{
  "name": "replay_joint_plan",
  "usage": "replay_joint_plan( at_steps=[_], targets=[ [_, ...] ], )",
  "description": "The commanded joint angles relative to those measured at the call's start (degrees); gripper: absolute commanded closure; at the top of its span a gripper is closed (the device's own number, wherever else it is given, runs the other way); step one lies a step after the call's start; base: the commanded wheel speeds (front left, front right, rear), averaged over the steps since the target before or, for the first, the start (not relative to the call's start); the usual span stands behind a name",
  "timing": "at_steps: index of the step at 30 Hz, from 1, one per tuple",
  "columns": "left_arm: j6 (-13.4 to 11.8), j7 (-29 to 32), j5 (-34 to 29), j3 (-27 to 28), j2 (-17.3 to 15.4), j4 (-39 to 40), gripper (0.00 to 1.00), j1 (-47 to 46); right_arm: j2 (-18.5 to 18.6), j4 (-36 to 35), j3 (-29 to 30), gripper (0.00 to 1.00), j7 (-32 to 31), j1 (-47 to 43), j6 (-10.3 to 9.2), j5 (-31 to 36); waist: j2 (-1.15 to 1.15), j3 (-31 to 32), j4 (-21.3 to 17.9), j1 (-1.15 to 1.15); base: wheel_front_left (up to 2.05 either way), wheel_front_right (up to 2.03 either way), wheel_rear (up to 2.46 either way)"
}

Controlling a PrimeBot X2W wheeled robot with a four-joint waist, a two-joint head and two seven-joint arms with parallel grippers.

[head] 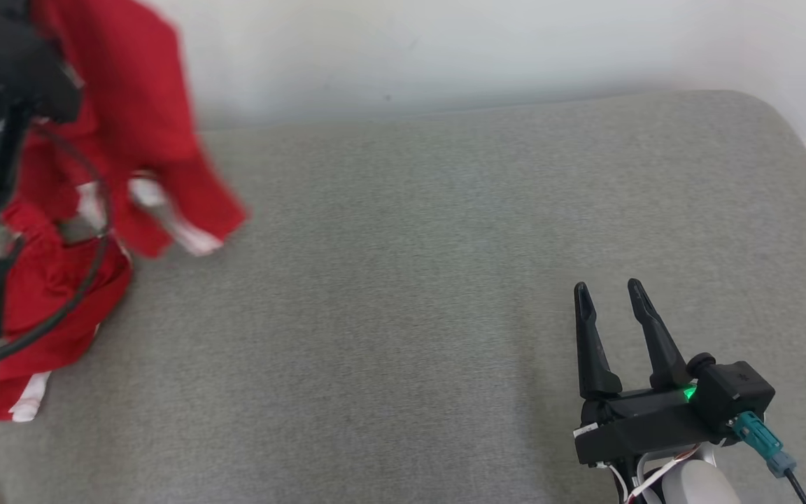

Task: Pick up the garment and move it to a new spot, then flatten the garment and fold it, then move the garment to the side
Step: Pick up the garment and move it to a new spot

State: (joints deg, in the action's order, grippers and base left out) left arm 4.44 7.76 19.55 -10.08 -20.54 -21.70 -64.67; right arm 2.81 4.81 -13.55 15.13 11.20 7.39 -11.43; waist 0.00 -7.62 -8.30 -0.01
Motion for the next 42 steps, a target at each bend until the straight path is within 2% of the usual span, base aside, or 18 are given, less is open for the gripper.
replay_joint_plan(
  at_steps=[1, 14, 19, 26, 29, 42],
  targets=[
    [0.3, 0.8, 1.1, -0.66, 1.2, 1.4, 1.0, -1.23, 0.14, 0.03, 0.04, 0.0, 0.07, -0.43, 0.2, -0.58, 0.0, 0.4, -1.73, 0.01, 0.0, 0.0, 0.0],
    [1.16, 2.84, 5.7, -6.65, 12.74, 6.16, 1.0, -6.14, 0.12, -0.19, 0.96, 0.0, 0.07, -1.06, 0.2, -2.79, 0.0, -0.09, -10.34, 0.01, 0.0, 0.0, 0.0],
    [1.25, 2.82, 7.6, -8.96, 15.04, 7.98, 1.0, -2.48, 0.11, -0.29, 1.7, 0.0, 0.07, -1.2, 0.2, -2.92, 0.0, -0.65, -11.51, 0.01, 0.0, 0.0, 0.0],
    [-0.48, 2.11, 8.42, -9.68, 14.0, 10.69, 1.0, 7.79, 0.15, -0.18, 2.72, 0.0, 0.07, -1.07, 0.2, -2.02, 0.0, -1.0, -9.79, 0.01, 0.0, 0.0, 0.0],
    [-1.52, 1.83, 8.14, -10.01, 12.2, 12.29, 1.0, 15.45, 0.11, -0.2, 2.61, 0.0, 0.07, -0.83, 0.2, -1.46, 0.0, -1.12, -8.01, 0.01, 0.0, 0.0, 0.0],
    [-4.61, 0.18, 5.11, -10.96, 6.17, 17.5, 1.0, 32.04, 0.13, 0.53, 2.56, 0.0, 0.07, -0.97, 0.2, -0.74, 0.0, -1.22, -4.36, 0.01, 0.0, 0.0, 0.0]
  ],
)
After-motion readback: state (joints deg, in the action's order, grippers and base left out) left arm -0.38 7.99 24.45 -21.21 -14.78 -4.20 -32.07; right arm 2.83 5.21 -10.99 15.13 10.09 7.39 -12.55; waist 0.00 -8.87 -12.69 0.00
